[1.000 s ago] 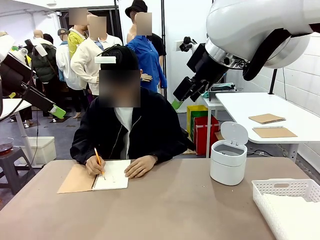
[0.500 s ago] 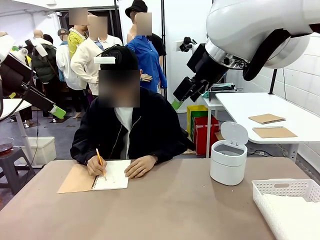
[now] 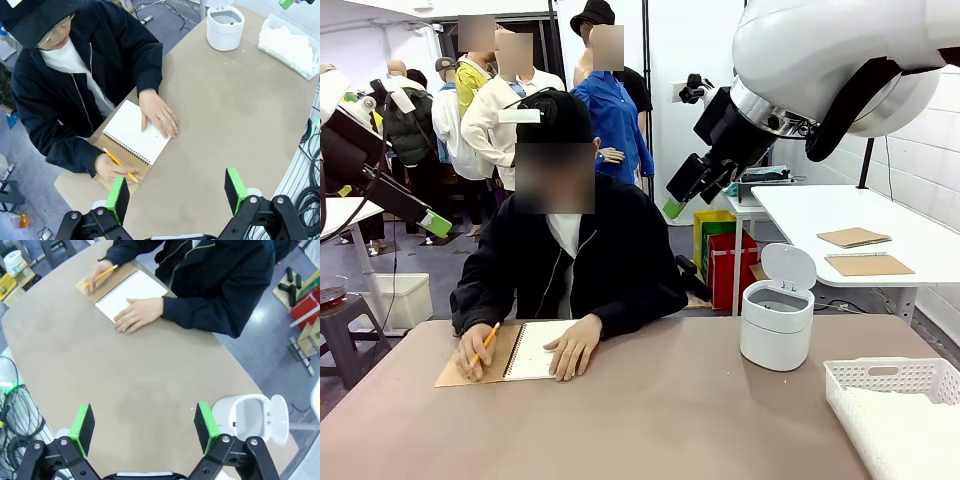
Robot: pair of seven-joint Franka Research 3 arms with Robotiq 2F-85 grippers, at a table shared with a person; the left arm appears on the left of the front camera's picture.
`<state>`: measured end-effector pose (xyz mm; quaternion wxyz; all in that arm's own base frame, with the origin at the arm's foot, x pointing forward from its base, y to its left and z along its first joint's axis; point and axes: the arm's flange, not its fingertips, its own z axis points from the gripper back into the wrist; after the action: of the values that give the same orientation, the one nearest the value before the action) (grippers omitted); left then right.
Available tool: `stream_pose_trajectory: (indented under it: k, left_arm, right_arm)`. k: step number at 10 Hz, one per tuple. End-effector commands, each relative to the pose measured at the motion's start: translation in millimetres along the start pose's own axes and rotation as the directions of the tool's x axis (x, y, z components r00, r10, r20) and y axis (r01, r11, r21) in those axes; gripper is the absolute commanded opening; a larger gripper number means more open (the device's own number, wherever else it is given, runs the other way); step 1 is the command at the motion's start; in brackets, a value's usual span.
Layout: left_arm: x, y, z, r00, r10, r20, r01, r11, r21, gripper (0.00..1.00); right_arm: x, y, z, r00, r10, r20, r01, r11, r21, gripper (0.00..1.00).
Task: Sort the paper based on its condition.
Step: If a person hands you a paper, place it in the Organizing basket , and if it's crumpled, put it in the Trash can.
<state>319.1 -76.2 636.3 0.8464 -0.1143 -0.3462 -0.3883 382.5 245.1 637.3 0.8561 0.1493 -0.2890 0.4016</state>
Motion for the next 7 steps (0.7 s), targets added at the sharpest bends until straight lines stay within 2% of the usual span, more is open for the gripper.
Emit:
stream_pose_trajectory:
  k: [1,7]
  left_arm:
    - [0.6,-0.6,0.5,1.0,0.011,-0.002,-0.011,1.0,-0.003,1.0]
    - [0.6,-0.6,0.5,1.0,0.011,-0.002,-0.011,1.0,-0.003,1.0]
  right_arm:
    - [-0.2,-0.2,-0.5,1.0,-0.008,0.003,0.008,1.0,0.009,1.0]
    - [-0.2,-0.2,-0.5,1.0,-0.008,0.003,0.008,1.0,0.009,1.0]
